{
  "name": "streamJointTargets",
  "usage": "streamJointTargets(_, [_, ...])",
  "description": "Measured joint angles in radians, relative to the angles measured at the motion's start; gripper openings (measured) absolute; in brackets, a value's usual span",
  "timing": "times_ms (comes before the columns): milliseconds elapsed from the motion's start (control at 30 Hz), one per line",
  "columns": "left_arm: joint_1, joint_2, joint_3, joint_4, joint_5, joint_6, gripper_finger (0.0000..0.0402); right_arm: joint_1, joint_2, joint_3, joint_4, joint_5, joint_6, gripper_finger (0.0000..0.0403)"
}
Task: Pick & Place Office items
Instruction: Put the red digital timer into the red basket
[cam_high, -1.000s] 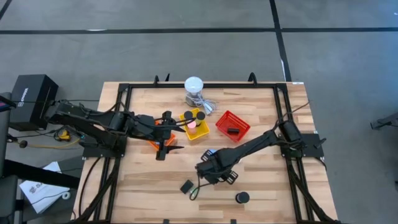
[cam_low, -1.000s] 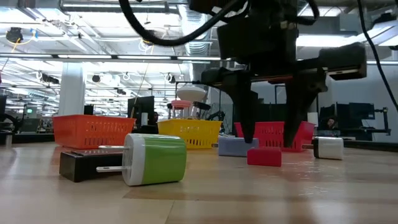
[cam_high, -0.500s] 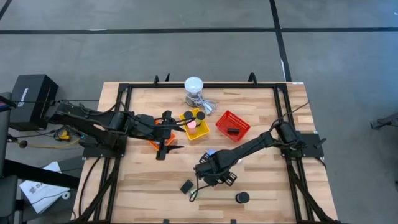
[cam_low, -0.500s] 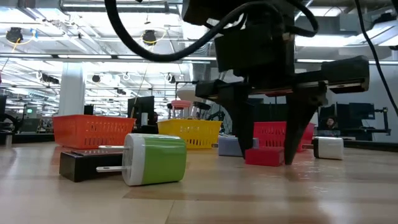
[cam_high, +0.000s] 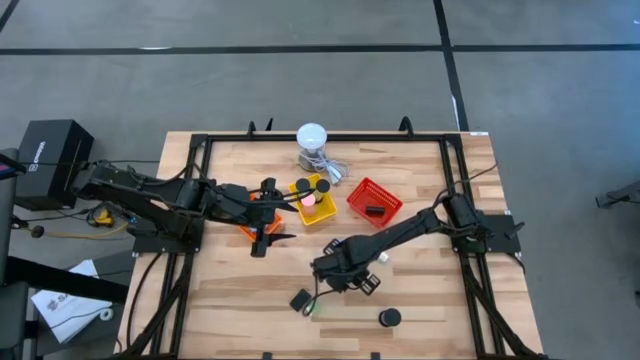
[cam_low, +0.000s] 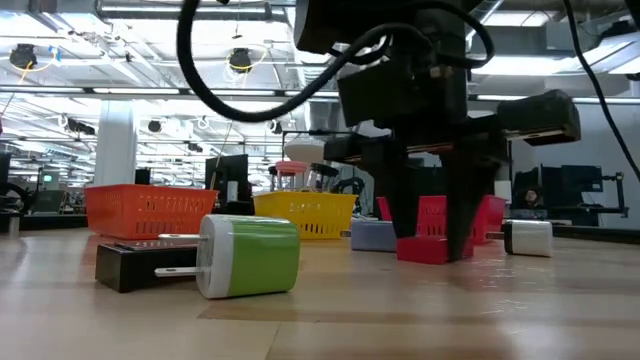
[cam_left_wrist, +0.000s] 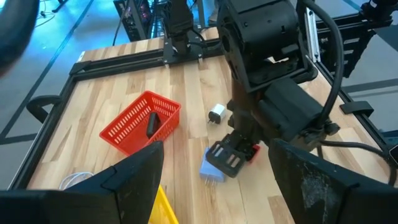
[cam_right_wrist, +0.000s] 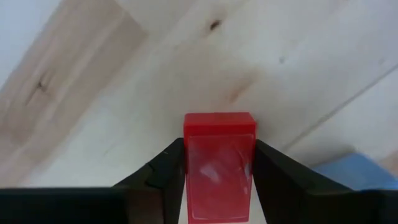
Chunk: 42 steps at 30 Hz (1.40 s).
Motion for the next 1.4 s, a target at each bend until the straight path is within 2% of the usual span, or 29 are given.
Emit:
streamJointTargets(167, [0.0, 0.0, 0.0, -0.001, 0.0, 0.0, 0.0284, -0.009, -0.001, 0.0, -0.063, 0.001, 0.01, 0.0167])
streamJointTargets(433, [0.0, 0.0, 0.0, 0.0, 0.0, 0.001, 0.0284, -0.04, -0.056, 0.0, -0.187, 0.01, 0.093, 0.0142])
streamJointTargets(633, [0.0, 0.0, 0.0, 0.008, 0.0, 0.003, 0.0284, -0.091, -0.14, -0.001, -0.343, 0.175, 0.137, 0.0159])
streamJointTargets(767, [0.0, 0.0, 0.0, 0.009, -0.001, 0.003, 0.0284, -0.16, -0.221, -0.002, -0.394, 0.234, 0.175, 0.0147])
streamJointTargets(933, [0.0, 0.0, 0.0, 0.006, 0.0, 0.003, 0.0284, -0.273, -0.304, -0.02, -0.377, 0.239, 0.183, 0.0142])
streamJointTargets(1133, [0.0, 0.0, 0.0, 0.006, 0.0, 0.003, 0.0284, -0.407, -0.368, -0.135, -0.272, 0.23, 0.168, 0.0156])
streamJointTargets(1400, [0.0, 0.0, 0.0, 0.007, 0.0, 0.003, 0.0284, -0.514, -0.314, -0.213, -0.066, 0.215, 0.164, 0.015])
